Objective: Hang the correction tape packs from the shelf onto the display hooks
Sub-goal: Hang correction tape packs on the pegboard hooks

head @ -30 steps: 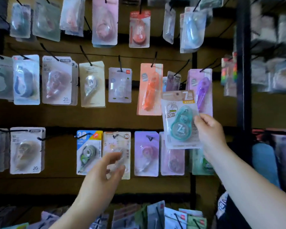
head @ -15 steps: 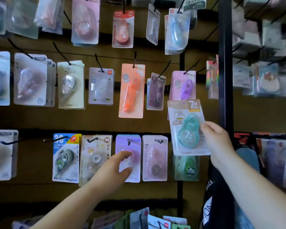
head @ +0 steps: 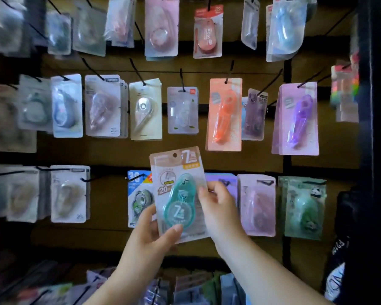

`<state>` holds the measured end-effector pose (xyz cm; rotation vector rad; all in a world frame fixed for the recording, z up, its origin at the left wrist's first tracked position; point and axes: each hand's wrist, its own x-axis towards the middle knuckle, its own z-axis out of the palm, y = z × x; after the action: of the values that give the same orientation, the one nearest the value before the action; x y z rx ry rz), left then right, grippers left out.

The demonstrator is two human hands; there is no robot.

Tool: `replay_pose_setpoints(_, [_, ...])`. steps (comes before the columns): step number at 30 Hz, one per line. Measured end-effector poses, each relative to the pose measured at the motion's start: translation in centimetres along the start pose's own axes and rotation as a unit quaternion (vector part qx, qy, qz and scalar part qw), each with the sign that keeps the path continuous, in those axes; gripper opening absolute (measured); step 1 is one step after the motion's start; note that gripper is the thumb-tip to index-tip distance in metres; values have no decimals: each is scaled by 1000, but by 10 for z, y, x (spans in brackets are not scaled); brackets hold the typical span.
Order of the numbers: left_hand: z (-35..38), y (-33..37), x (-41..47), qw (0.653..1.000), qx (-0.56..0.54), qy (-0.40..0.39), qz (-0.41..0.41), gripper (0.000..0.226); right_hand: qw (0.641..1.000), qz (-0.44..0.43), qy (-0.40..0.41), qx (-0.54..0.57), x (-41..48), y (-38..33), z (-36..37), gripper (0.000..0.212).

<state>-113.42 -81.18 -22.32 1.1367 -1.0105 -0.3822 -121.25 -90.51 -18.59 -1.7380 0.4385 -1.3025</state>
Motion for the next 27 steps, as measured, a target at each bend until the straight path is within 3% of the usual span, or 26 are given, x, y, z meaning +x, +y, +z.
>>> replay_pose_setpoints(10, [-133,-16,-5,985,-26,167,16,48,994,24,-100,-34,-8,11,141,6])
replay_pose_setpoints(27, [-176,-42,-11,984,8,175,16,51,989,28,-139,-50,-25,25,179,15])
